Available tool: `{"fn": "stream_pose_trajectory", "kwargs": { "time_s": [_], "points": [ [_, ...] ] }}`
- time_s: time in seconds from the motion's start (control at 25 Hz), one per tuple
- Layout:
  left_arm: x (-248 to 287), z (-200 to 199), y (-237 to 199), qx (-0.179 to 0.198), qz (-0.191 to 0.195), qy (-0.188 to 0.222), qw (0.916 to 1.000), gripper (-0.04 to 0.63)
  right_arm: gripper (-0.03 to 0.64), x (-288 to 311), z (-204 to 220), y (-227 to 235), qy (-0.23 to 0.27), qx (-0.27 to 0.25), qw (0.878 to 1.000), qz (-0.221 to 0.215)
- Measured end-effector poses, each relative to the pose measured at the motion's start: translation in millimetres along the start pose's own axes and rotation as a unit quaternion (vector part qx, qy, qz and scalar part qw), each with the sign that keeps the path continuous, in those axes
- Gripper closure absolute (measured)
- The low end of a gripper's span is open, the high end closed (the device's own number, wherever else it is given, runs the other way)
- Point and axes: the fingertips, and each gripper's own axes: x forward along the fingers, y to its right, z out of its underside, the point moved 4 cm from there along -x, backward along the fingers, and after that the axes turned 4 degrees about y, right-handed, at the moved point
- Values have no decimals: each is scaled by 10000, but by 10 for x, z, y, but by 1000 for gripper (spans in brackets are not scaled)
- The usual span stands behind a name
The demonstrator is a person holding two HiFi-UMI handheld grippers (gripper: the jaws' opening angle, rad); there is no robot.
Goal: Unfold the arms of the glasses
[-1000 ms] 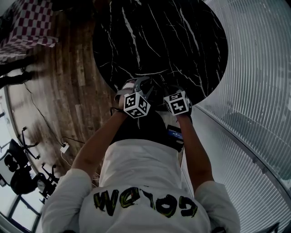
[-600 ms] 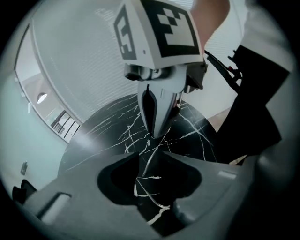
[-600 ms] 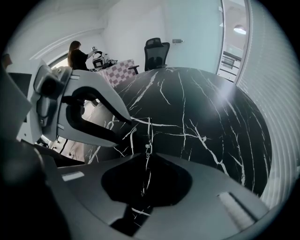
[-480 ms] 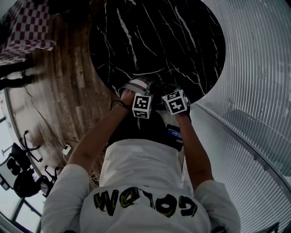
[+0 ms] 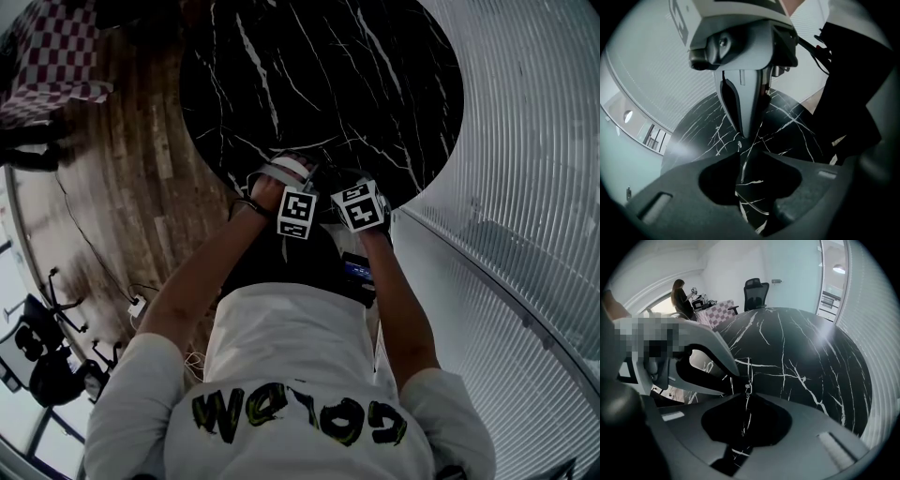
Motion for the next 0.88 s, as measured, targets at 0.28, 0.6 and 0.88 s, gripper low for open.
{"fn": "stream_pose_trajectory", "kwargs": {
  "time_s": [0.28,0.6,0.88],
  "points": [
    [-38,-20,78,-140,21,56,9999,477,586,-10,-34,51,41,105,9999,54],
    [-72,-25,146,-272,-16,86,9996,482,588,-16,-36,110,60,335,9994,58],
    [-105,-47,221,-399,-31,106,9991,495,588,-28,-22,138,63,526,9986,62]
  ]
}}
